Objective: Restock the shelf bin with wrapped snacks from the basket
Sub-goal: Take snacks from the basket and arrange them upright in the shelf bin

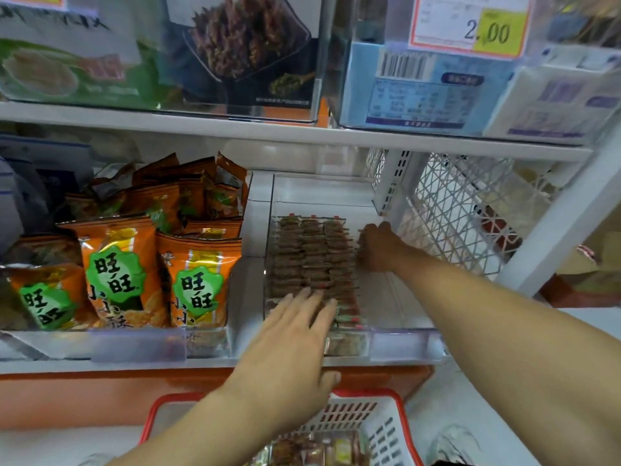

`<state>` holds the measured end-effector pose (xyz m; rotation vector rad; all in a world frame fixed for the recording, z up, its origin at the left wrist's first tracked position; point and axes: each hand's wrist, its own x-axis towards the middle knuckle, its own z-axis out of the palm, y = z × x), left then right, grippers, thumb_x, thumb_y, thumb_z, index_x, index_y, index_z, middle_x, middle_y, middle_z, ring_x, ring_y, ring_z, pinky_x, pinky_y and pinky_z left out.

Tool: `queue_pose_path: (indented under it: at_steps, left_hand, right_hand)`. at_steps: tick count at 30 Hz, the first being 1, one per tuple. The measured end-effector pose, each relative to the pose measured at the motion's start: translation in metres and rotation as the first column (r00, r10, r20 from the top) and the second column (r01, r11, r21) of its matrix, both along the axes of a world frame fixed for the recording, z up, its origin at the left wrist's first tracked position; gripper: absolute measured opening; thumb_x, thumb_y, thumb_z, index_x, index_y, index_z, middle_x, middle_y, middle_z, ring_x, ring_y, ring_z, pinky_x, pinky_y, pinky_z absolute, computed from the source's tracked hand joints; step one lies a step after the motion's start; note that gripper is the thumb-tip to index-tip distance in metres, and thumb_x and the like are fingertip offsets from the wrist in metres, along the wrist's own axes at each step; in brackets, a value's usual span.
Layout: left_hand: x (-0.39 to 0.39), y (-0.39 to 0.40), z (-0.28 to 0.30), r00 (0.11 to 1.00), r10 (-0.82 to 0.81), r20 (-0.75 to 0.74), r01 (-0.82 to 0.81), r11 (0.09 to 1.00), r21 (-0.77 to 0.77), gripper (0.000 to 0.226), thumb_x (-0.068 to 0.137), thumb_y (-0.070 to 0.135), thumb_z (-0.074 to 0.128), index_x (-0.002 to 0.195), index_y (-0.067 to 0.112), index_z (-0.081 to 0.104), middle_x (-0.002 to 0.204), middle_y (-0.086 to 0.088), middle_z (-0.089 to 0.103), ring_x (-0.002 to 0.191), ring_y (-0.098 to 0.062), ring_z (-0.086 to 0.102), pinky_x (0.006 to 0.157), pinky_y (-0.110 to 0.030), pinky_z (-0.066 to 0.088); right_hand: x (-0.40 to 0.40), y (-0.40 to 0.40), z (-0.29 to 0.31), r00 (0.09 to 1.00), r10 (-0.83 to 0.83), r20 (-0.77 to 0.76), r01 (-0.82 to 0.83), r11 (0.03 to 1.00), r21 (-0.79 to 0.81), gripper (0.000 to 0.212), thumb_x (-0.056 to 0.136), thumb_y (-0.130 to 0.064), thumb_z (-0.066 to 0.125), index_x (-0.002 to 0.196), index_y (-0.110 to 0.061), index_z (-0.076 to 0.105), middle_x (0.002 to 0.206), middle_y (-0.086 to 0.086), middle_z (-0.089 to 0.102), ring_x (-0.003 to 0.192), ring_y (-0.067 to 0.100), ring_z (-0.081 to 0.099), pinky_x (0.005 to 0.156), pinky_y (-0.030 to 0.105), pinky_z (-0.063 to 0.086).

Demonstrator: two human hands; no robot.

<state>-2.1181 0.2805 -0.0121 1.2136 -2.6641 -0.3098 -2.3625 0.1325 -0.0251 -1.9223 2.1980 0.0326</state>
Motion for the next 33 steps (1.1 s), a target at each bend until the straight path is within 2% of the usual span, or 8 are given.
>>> queue_pose_path:
  at_steps: [5,8,15,22,25,27,30,33]
  left_hand:
    - [0.0,0.0,-0.005,0.993,-0.059,0.098,0.062,0.998,-0.028,0.093,0.092,0.06,0.05,0.162,0.027,0.0,0.171,0.004,-0.002,0.155,-0.014,-0.016,0.113,-0.031,-0.026]
    - [0.001,0.0,-0.007,0.993,-0.075,0.092,0.079,0.996,-0.039,0.09,0.09,0.059,0.051,0.161,0.026,0.006,0.17,0.003,0.003,0.155,-0.015,-0.013,0.118,-0.034,-0.024]
    - [0.001,0.0,-0.007,0.989,-0.094,0.112,0.099,0.994,-0.041,0.092,0.087,0.064,0.051,0.159,0.023,0.012,0.169,0.0,0.009,0.155,-0.016,-0.007,0.121,-0.037,-0.019]
    - [0.004,-0.001,-0.004,0.989,-0.138,0.059,0.138,0.99,-0.004,0.099,0.088,0.06,0.056,0.162,0.026,0.0,0.169,0.005,0.007,0.154,-0.01,-0.011,0.115,-0.028,-0.026]
    - [0.009,0.002,0.005,0.99,-0.134,-0.03,0.133,0.991,-0.032,0.093,0.09,0.052,0.062,0.163,0.026,0.01,0.168,0.008,0.013,0.155,-0.009,-0.008,0.121,-0.025,-0.014]
    - [0.015,0.007,0.015,0.988,-0.132,-0.075,0.119,0.981,-0.156,0.069,0.088,0.041,0.067,0.15,0.024,0.043,0.152,0.004,0.043,0.147,-0.017,0.026,0.122,-0.028,0.021]
    - [0.026,0.022,0.015,0.973,-0.153,-0.174,0.093,0.945,-0.315,0.015,0.082,0.028,0.07,0.095,0.024,0.064,0.095,0.005,0.059,0.094,-0.02,0.053,0.075,-0.034,0.042]
    - [0.042,0.042,-0.012,0.992,-0.091,-0.083,0.079,0.988,-0.131,0.012,0.081,0.036,0.064,0.083,0.03,0.053,0.081,0.01,0.057,0.079,-0.019,0.059,0.059,-0.032,0.035]
  right_hand:
    - [0.003,-0.018,-0.003,0.918,-0.097,0.384,0.146,0.984,-0.1,0.053,0.086,-0.008,0.067,0.137,-0.002,0.05,0.136,0.023,0.055,0.128,0.038,0.052,0.108,0.034,0.04]
    - [0.005,-0.017,-0.01,0.742,-0.23,0.629,0.365,0.926,-0.093,0.066,0.088,0.004,0.061,0.148,-0.012,0.038,0.143,0.02,0.047,0.124,0.033,0.054,0.106,0.039,0.046]
    - [0.016,-0.02,-0.024,0.569,-0.349,0.745,0.541,0.841,-0.019,0.063,0.095,0.003,0.049,0.153,-0.012,0.029,0.147,0.017,0.047,0.129,0.036,0.05,0.109,0.045,0.044]
    - [0.016,-0.008,-0.005,0.634,-0.391,0.666,0.503,0.864,0.028,0.074,0.098,-0.001,0.052,0.16,-0.014,0.014,0.163,0.01,0.028,0.145,0.028,0.036,0.116,0.031,0.034]
    - [0.039,0.018,0.028,0.69,-0.184,0.7,0.47,0.85,-0.239,0.063,0.094,0.008,0.048,0.153,-0.011,0.036,0.153,0.011,0.042,0.137,0.024,0.045,0.111,0.036,0.042]
    - [0.061,0.046,0.052,0.723,0.098,0.684,0.413,0.733,-0.541,0.053,0.084,0.018,0.042,0.127,-0.006,0.06,0.126,0.008,0.063,0.114,0.013,0.058,0.098,0.037,0.051]
    - [0.097,0.106,0.069,0.676,0.519,0.523,0.35,0.398,-0.848,0.035,0.07,0.016,0.039,0.079,-0.008,0.063,0.078,-0.003,0.062,0.074,0.009,0.059,0.069,0.033,0.052]
    - [0.125,0.17,0.035,0.585,0.735,0.344,0.135,0.33,-0.934,0.025,0.061,0.014,0.04,0.062,-0.007,0.053,0.064,0.004,0.051,0.062,0.017,0.047,0.061,0.025,0.037]
